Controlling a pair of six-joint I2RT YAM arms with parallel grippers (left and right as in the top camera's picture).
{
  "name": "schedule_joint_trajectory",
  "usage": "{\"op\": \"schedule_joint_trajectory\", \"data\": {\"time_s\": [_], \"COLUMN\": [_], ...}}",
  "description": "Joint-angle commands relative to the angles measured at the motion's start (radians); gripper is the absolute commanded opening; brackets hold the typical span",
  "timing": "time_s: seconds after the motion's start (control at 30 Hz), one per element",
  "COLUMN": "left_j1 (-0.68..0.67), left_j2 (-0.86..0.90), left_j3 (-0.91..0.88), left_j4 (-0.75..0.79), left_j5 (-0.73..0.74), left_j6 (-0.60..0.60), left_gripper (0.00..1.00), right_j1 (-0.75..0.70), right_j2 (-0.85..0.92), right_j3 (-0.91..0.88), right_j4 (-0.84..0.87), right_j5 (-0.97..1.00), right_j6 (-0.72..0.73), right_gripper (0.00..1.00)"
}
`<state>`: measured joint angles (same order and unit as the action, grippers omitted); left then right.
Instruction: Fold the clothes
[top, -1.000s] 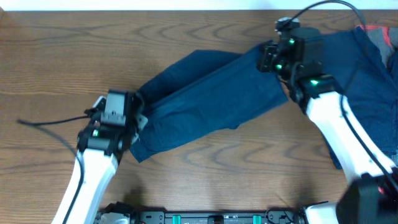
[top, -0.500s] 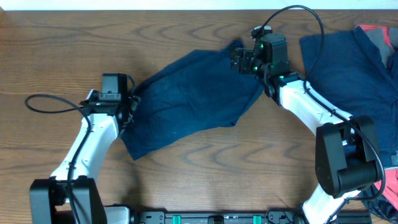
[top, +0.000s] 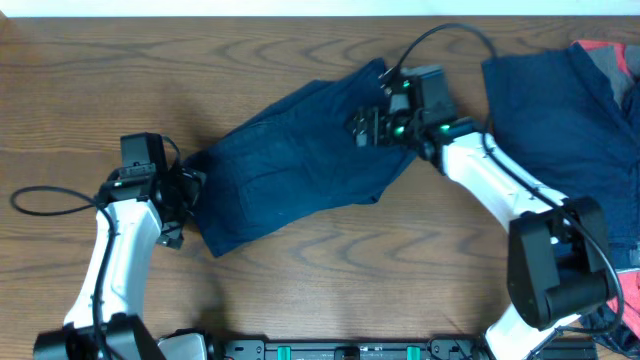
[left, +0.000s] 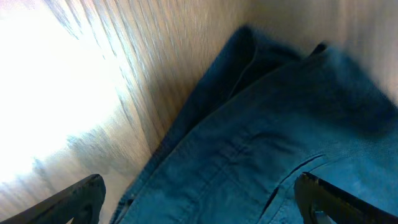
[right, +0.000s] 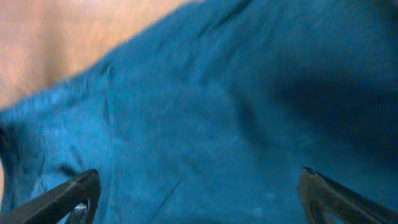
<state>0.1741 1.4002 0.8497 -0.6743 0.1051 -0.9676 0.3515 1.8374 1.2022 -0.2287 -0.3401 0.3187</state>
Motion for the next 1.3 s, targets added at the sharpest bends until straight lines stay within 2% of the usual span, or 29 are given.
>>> {"op": "schedule_joint_trajectory", "data": {"time_s": [0.0, 0.17, 0.37, 0.43, 0.47, 0.53, 0.57, 0.63, 0.67, 0.7, 0.8, 0.9, 1.03, 1.13, 1.27], "left_j1": [0.004, 0.004, 0.004, 0.004, 0.004, 0.004, 0.004, 0.004, 0.004, 0.004, 0.004, 0.004, 0.004, -0.007, -0.048], "left_j2": [0.063, 0.174, 0.284, 0.303, 0.306, 0.305, 0.302, 0.296, 0.288, 0.281, 0.23, 0.146, 0.016, -0.066, -0.148], "left_j3": [-0.041, -0.058, -0.058, -0.058, -0.058, -0.058, -0.057, -0.055, -0.054, -0.053, -0.028, 0.026, 0.159, 0.272, 0.363], "left_j4": [0.05, 0.167, 0.187, 0.189, 0.19, 0.192, 0.195, 0.194, 0.193, 0.187, 0.116, -0.001, -0.195, -0.303, -0.343], "left_j5": [0.112, 0.198, 0.197, 0.198, 0.198, 0.198, 0.198, 0.198, 0.198, 0.198, 0.198, 0.198, 0.198, 0.202, 0.251], "left_j6": [0.04, 0.124, 0.131, 0.155, 0.176, 0.234, 0.263, 0.312, 0.344, 0.361, 0.41, 0.467, 0.504, 0.504, 0.503], "left_gripper": [0.98, 0.98, 0.98, 0.84, 0.74, 0.46, 0.36, 0.23, 0.09, 0.06, 0.06, 0.06, 0.06, 0.06, 0.06], "right_j1": [0.051, 0.118, 0.182, 0.196, 0.201, 0.209, 0.212, 0.215, 0.215, 0.215, 0.215, 0.219, 0.253, 0.311, 0.414], "right_j2": [0.046, 0.09, 0.124, 0.134, 0.139, 0.145, 0.147, 0.151, 0.153, 0.157, 0.17, 0.185, 0.212, 0.233, 0.239], "right_j3": [0.008, 0.008, 0.008, 0.008, 0.008, 0.007, 0.007, 0.007, 0.007, 0.007, 0.007, 0.007, 0.007, 0.007, 0.007], "right_j4": [-0.005, 0.002, 0.0, 0.0, 0.0, -0.005, -0.014, -0.029, -0.037, -0.043, -0.074, -0.115, -0.139, -0.128, -0.07], "right_j5": [-0.056, -0.075, -0.03, -0.03, -0.026, -0.005, 0.021, 0.063, 0.077, 0.085, 0.097, 0.088, 0.006, -0.071, -0.08], "right_j6": [-0.06, -0.064, -0.062, -0.061, -0.061, -0.057, -0.044, -0.03, -0.027, -0.027, -0.027, -0.027, -0.027, -0.019, 0.016], "right_gripper": [0.92, 0.75, 0.73, 0.71, 0.71, 0.69, 0.69, 0.66, 0.64, 0.62, 0.53, 0.36, 0.18, 0.15, 0.16]}}
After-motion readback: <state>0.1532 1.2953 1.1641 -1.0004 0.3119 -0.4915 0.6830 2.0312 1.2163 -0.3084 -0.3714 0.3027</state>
